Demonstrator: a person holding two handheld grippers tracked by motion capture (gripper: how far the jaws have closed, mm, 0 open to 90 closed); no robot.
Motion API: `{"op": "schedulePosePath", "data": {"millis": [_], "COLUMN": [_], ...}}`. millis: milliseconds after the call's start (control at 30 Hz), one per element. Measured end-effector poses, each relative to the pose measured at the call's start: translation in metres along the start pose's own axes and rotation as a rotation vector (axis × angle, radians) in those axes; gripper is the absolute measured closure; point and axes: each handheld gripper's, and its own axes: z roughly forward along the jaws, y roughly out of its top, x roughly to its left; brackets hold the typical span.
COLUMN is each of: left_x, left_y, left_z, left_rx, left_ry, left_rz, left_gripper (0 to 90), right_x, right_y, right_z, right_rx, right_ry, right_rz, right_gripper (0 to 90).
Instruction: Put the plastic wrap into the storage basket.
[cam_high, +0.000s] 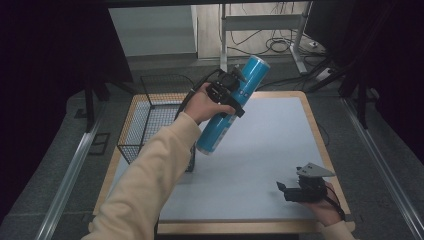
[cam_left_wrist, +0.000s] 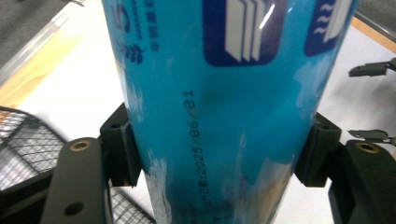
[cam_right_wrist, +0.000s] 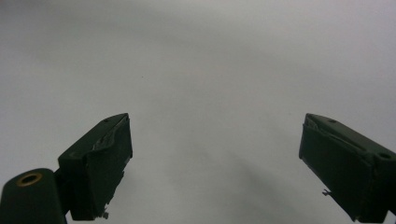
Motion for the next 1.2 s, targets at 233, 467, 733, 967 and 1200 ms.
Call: {"op": "schedulePosePath", "data": {"millis": [233, 467, 733, 967, 1200], "left_x": [0.012, 0.022, 0.039, 0.051, 0.065], "left_y": [0.001, -0.003, -0.013, -0.026, -0.036], "left_z": [-0.011, -0.017, -0.029, -0.036, -0.041], "left_rx": [-0.007, 0.001, -0.007, -0.012, -0.019], "left_ry": [0.022, 0.041, 0.071, 0.095, 0.109], "left_rz": [-0.009, -0.019, -0.053, -0.086, -0.118], "left_gripper": [31.9, 31.9, 31.9, 31.9, 31.9], "right_x": [0.000, 0.000, -0.001, -0.001, 0.000], "right_y": [0.000, 0.000, 0.000, 0.000, 0.000], "right_z": [-0.001, 0.000, 0.001, 0.001, 0.001], "right_rx": [-0.006, -0.001, 0.001, 0.003, 0.004], "right_ry": [-0.007, -0.009, -0.014, -0.019, -0.017], "right_rz": [-0.001, 0.000, 0.000, -0.002, -0.001], "right_gripper": [10.3, 10.3, 10.3, 10.3, 10.3]}}
